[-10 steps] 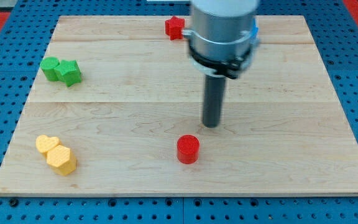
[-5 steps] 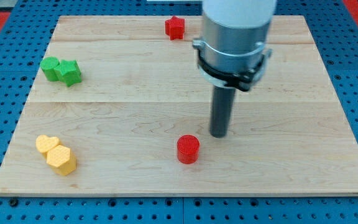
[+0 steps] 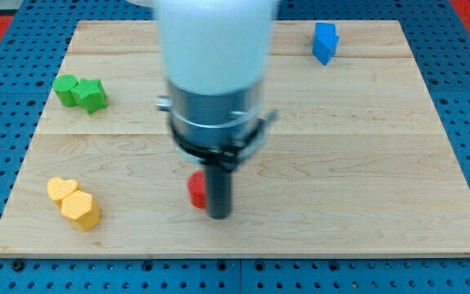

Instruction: Move the red circle to the bottom side of the red star

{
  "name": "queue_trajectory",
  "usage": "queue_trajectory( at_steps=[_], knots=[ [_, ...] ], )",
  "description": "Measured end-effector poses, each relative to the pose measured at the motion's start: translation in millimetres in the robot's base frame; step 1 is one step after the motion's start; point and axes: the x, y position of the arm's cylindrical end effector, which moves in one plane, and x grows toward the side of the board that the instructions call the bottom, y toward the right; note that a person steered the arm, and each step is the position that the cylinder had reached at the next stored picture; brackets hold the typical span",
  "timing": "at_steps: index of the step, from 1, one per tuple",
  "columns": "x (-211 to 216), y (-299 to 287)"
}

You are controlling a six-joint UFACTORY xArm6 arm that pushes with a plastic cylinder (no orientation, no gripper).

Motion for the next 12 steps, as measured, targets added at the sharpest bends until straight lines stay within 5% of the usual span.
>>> queue_trajectory(
  at_steps=[2, 3, 5, 6, 7, 9, 12],
  knots=[
    [-89.0, 2.9],
    [-104.4, 4.4],
    [-63.9, 33.3],
    [-54.1, -34.5],
    [-74.6, -84.3],
    [-141.3, -77.5],
    [-73.3, -94.3]
  ],
)
